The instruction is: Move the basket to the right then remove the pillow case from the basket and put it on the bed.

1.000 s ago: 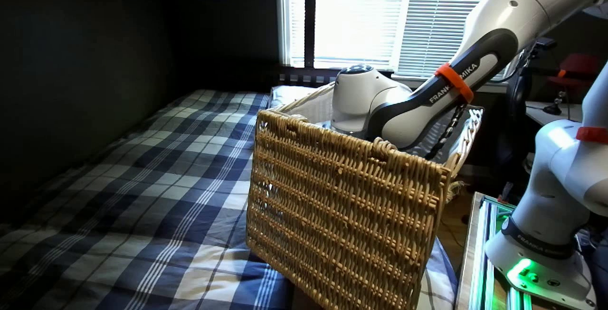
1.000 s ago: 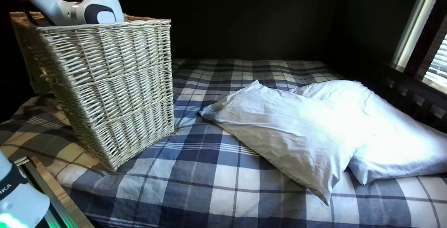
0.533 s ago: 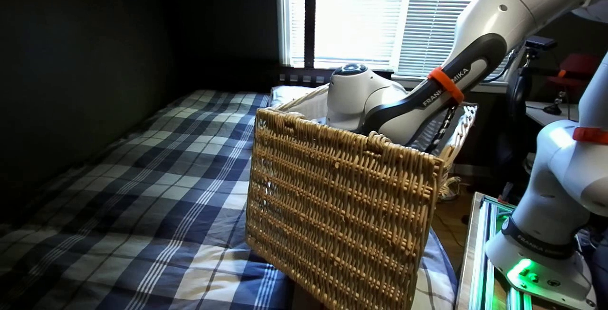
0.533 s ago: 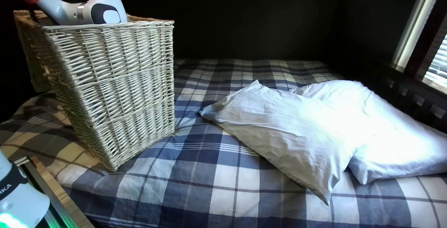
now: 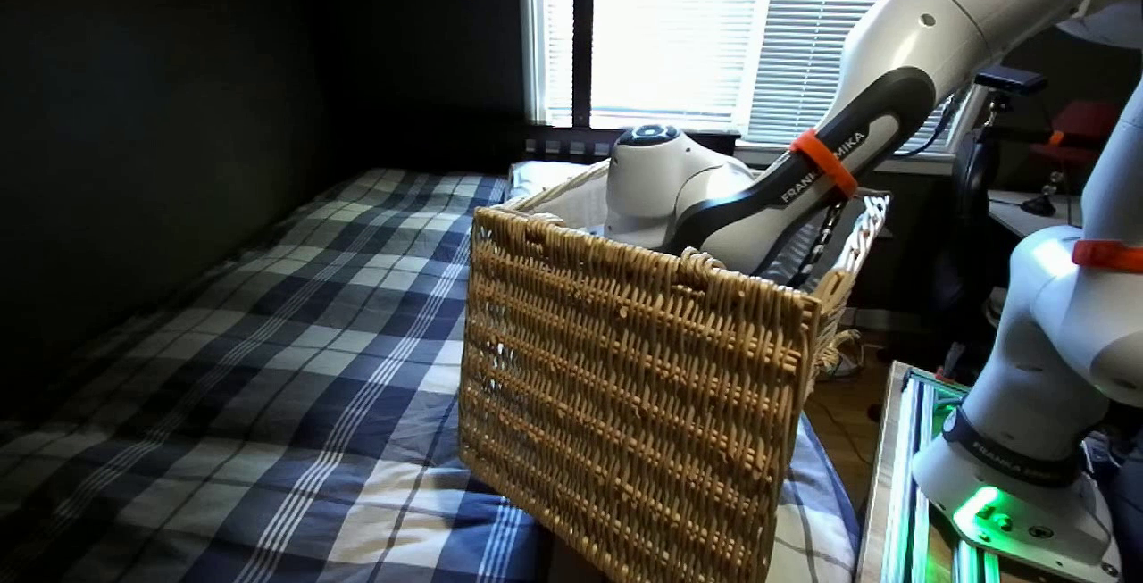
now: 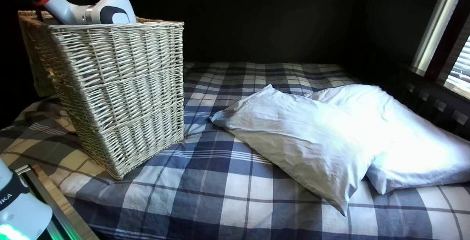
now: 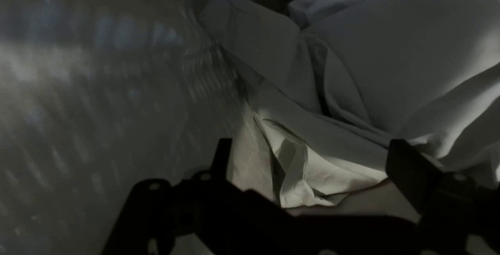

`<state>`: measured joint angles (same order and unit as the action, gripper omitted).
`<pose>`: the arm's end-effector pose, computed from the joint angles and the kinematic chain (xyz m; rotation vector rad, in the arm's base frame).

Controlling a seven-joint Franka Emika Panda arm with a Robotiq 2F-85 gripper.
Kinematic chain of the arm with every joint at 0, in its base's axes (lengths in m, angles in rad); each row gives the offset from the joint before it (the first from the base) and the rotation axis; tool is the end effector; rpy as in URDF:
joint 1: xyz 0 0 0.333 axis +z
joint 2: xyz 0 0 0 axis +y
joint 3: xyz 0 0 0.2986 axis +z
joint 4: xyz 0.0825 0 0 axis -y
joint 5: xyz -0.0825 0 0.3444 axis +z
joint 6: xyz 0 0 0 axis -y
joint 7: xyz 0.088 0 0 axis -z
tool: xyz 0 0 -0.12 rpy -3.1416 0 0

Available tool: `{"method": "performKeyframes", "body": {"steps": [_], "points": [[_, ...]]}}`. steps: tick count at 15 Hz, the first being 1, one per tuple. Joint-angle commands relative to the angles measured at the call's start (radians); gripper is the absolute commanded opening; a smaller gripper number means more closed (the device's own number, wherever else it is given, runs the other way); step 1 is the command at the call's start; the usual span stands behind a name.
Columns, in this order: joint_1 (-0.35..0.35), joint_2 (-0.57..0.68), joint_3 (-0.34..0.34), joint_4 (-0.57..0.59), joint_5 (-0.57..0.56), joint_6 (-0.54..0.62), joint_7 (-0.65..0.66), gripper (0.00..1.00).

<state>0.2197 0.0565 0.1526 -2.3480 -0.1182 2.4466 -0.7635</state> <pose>0.4520 0.1754 0.3111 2.5084 1.7617 0.0442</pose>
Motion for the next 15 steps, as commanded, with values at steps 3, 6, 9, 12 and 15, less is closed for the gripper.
{"method": "performKeyframes", "body": {"steps": [3, 6, 9, 12, 15], "points": [[-0.018, 0.001, 0.018, 0.002, -0.001, -0.002, 0.001, 1.00], [-0.017, 0.039, 0.018, 0.020, -0.043, 0.018, 0.013, 1.00], [-0.021, 0.053, 0.008, 0.023, -0.135, 0.039, 0.064, 1.00], [-0.027, 0.075, 0.002, 0.026, -0.227, 0.032, 0.129, 1.00], [-0.033, 0.100, 0.003, 0.032, -0.254, 0.041, 0.183, 1.00]]}}
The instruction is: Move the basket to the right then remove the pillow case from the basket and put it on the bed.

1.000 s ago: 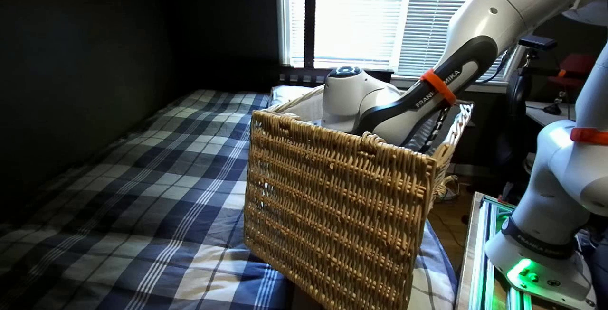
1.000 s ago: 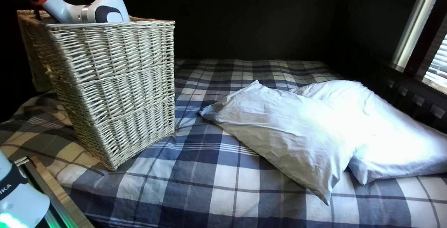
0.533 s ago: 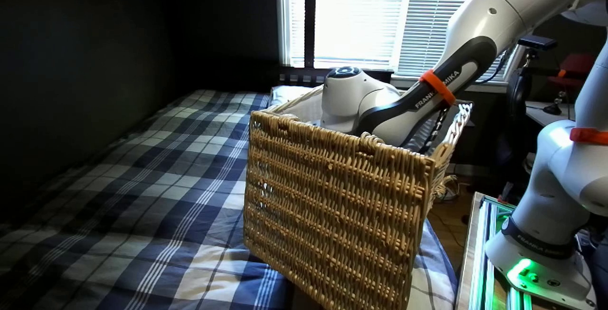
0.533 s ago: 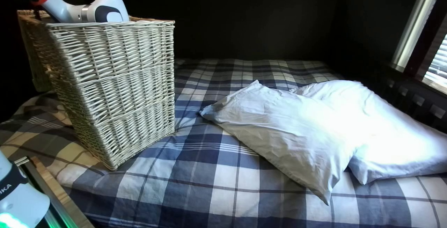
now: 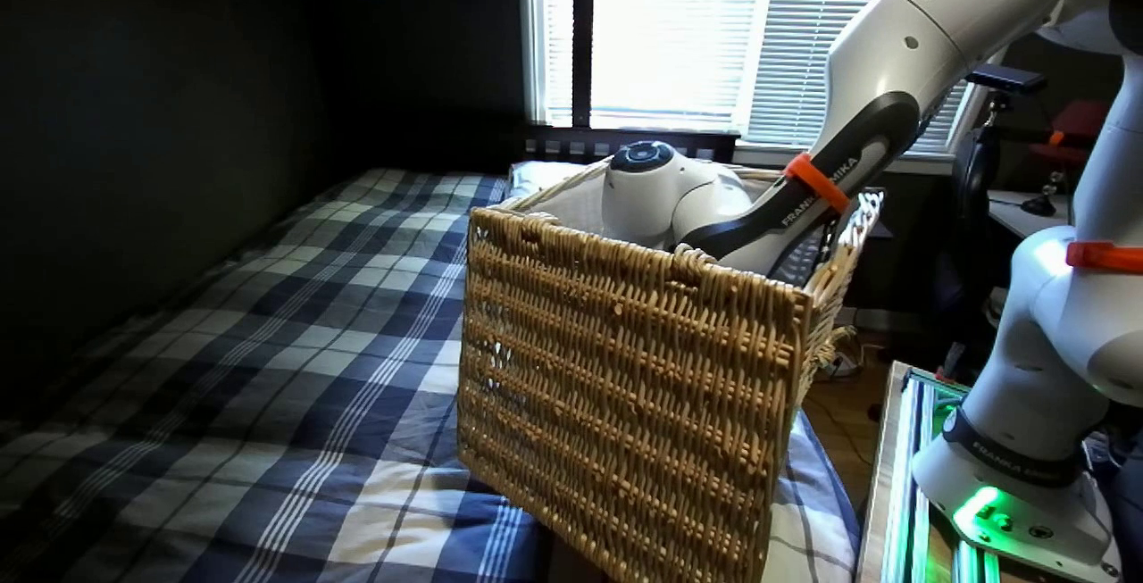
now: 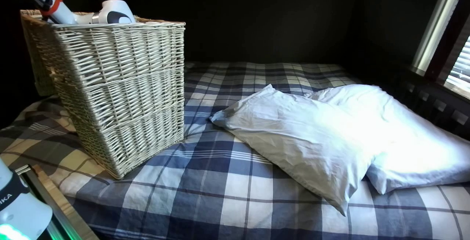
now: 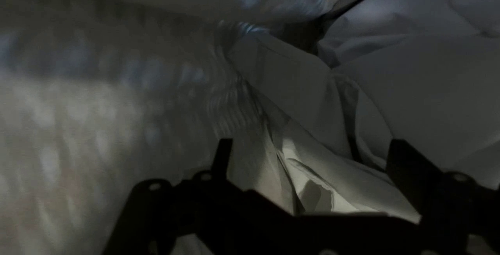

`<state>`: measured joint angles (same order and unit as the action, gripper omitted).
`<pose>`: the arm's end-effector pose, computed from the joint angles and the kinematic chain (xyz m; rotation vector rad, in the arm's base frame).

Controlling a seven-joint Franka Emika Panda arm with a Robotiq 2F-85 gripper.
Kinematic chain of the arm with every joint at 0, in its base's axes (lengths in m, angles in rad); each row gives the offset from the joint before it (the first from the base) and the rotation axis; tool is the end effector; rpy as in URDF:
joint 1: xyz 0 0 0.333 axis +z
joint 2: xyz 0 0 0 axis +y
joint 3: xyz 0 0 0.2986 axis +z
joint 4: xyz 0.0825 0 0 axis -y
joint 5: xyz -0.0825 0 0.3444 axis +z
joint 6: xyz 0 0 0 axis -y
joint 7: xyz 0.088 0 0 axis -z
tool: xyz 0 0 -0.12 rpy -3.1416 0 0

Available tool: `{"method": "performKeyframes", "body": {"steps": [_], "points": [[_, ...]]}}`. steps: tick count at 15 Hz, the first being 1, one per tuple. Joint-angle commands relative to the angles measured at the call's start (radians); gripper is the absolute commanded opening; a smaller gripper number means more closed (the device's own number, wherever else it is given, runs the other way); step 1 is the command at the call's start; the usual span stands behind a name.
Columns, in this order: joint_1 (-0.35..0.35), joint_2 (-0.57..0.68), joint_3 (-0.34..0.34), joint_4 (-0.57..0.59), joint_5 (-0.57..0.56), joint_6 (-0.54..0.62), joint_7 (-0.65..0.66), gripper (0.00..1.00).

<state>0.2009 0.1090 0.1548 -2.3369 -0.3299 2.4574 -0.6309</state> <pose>0.4585 0.1680 0.2912 2.3991 1.7139 -0.0176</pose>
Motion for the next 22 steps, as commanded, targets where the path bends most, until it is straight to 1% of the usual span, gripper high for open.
{"method": "performKeyframes", "body": {"steps": [1, 2, 8, 10, 16, 18, 19, 20, 21, 22], "points": [[-0.017, 0.056, 0.000, 0.025, -0.042, 0.039, 0.069, 1.00], [-0.017, 0.062, -0.003, 0.029, -0.055, 0.042, 0.098, 1.00], [-0.029, 0.090, 0.001, 0.032, -0.007, 0.122, 0.188, 1.00], [-0.025, 0.091, -0.010, 0.034, -0.036, 0.123, 0.250, 1.00], [-0.004, 0.078, -0.055, 0.031, -0.218, 0.101, 0.525, 1.00], [-0.007, 0.084, -0.053, 0.029, -0.242, 0.108, 0.549, 1.00], [-0.008, 0.091, -0.049, 0.031, -0.250, 0.105, 0.524, 1.00], [-0.007, 0.098, -0.044, 0.038, -0.259, 0.078, 0.487, 1.00], [-0.001, 0.102, -0.043, 0.047, -0.277, 0.038, 0.478, 1.00], [-0.002, 0.107, -0.037, 0.051, -0.284, 0.031, 0.457, 1.00]]}}
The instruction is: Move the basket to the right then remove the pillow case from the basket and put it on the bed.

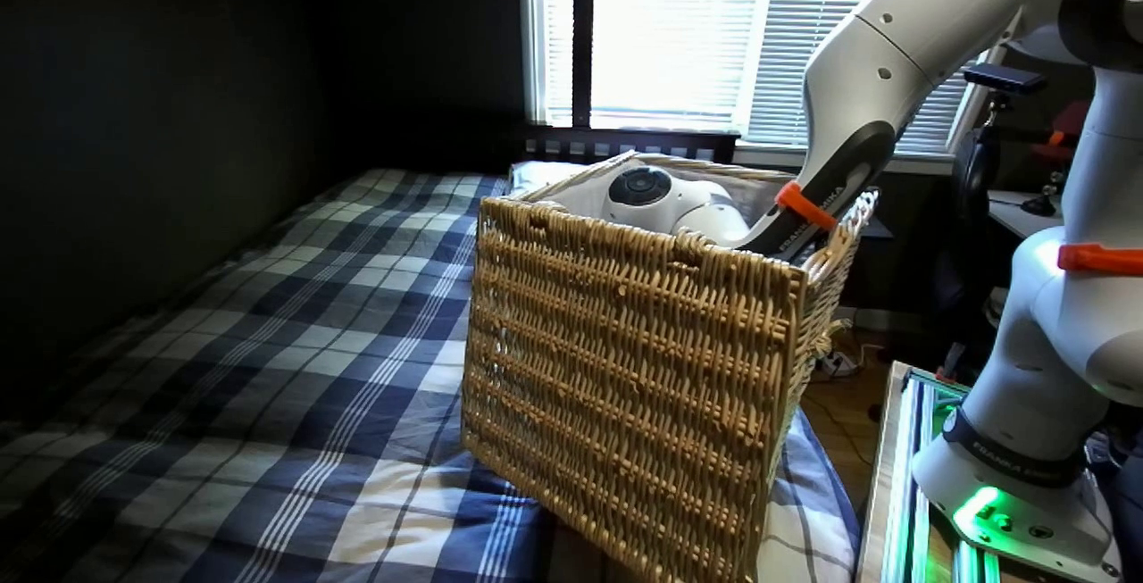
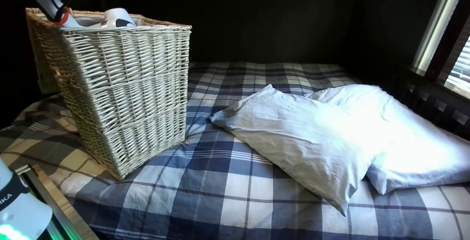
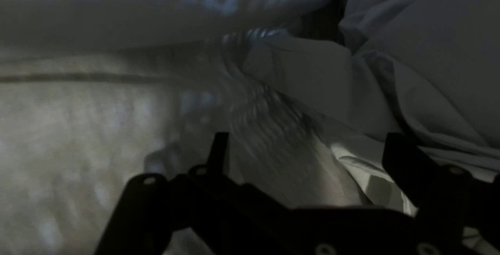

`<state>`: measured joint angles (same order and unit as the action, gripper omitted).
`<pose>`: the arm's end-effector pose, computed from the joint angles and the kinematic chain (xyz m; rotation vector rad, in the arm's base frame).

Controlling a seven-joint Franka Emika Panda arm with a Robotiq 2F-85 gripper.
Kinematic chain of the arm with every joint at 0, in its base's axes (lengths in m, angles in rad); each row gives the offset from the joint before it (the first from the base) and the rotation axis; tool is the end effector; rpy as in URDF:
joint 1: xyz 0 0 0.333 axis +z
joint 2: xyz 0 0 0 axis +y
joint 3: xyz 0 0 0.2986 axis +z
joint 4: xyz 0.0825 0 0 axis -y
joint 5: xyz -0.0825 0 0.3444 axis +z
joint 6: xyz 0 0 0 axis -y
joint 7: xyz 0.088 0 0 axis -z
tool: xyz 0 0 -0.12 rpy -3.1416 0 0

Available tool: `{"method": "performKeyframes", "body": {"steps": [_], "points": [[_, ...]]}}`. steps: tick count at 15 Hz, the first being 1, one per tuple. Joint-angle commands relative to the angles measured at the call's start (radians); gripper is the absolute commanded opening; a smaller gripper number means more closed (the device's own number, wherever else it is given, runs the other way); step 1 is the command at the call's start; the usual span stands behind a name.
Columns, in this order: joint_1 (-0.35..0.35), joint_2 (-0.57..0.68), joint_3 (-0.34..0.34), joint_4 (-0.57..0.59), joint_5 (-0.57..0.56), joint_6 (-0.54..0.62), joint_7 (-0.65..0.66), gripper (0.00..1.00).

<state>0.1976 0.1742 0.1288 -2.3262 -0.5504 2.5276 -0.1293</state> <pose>0.4693 0.1609 0.2691 2.5613 1.2402 0.0882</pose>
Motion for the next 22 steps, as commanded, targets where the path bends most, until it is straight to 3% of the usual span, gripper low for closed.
{"method": "performKeyframes", "body": {"steps": [1, 6, 10, 17, 22], "points": [[0.006, 0.045, -0.012, 0.049, -0.093, -0.069, -0.040, 1.00], [0.026, 0.084, 0.001, 0.112, -0.204, -0.303, -0.073, 1.00], [0.023, 0.131, 0.012, 0.165, -0.223, -0.442, -0.128, 1.00], [-0.003, 0.183, 0.029, 0.215, -0.090, -0.560, -0.204, 1.00], [-0.010, 0.204, 0.030, 0.223, -0.034, -0.565, -0.244, 1.00]]}}
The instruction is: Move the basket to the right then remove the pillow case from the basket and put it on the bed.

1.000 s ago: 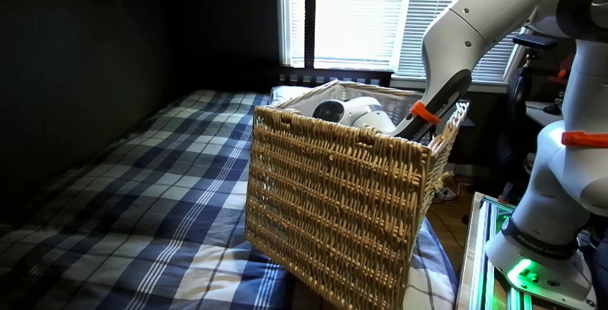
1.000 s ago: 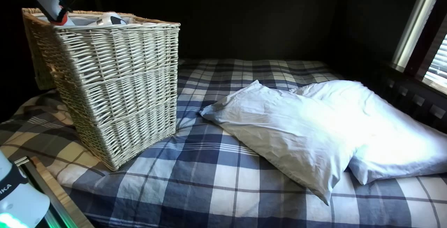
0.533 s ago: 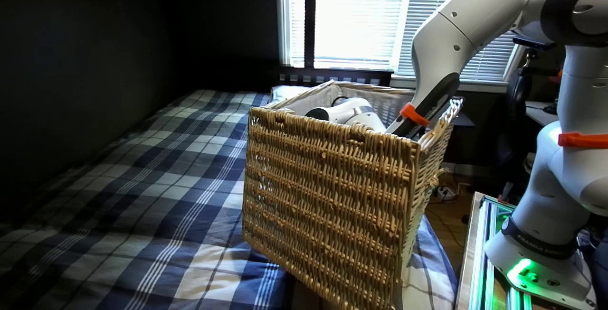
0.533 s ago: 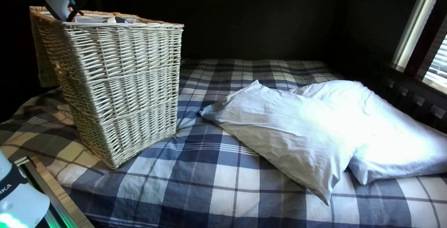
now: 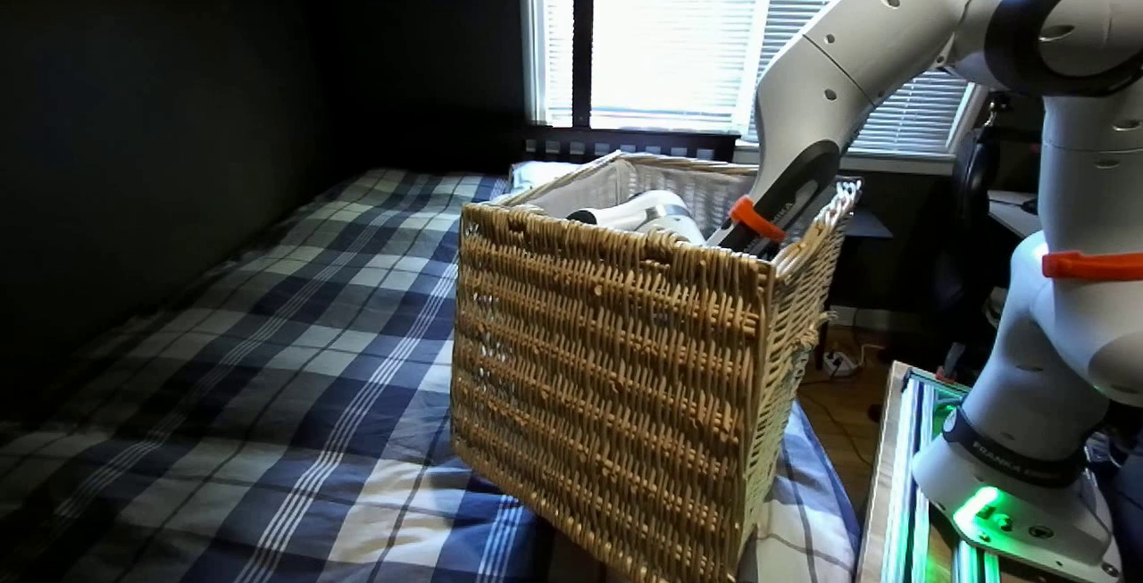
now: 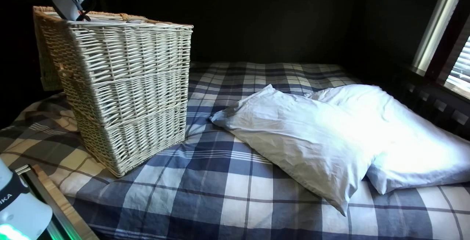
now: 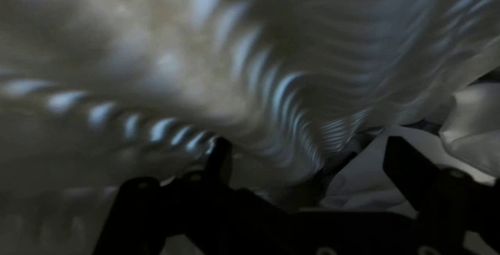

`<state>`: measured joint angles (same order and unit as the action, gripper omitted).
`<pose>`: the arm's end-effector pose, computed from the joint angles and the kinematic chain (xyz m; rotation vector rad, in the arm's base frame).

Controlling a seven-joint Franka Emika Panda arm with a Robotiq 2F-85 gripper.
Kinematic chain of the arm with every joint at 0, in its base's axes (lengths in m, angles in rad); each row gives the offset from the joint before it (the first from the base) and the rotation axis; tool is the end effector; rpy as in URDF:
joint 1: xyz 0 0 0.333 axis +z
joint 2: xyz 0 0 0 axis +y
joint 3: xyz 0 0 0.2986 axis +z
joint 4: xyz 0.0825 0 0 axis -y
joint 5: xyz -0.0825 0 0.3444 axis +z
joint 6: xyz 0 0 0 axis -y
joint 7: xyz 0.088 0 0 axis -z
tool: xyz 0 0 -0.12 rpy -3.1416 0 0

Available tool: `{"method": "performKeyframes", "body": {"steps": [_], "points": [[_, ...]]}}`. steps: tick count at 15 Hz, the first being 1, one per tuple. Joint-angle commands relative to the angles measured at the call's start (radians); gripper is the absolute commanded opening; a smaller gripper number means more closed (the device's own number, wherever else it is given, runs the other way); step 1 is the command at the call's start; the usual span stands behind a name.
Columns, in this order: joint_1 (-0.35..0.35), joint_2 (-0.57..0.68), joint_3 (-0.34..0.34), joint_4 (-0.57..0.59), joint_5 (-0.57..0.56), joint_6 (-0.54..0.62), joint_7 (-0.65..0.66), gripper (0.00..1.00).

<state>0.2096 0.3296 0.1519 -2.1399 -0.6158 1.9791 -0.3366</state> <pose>0.4693 0.1321 0.2317 2.2446 1.3633 -0.6175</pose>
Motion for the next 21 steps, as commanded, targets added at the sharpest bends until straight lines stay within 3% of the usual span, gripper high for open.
{"method": "performKeyframes", "body": {"steps": [1, 5, 12, 21], "points": [[-0.029, 0.045, 0.010, 0.029, 0.034, 0.033, -0.040, 1.00], [-0.045, 0.036, 0.014, 0.005, 0.048, 0.214, -0.052, 1.00], [-0.043, 0.027, -0.022, -0.040, -0.008, 0.400, 0.035, 1.00], [-0.036, 0.005, -0.055, -0.089, -0.047, 0.516, 0.194, 1.00]]}}
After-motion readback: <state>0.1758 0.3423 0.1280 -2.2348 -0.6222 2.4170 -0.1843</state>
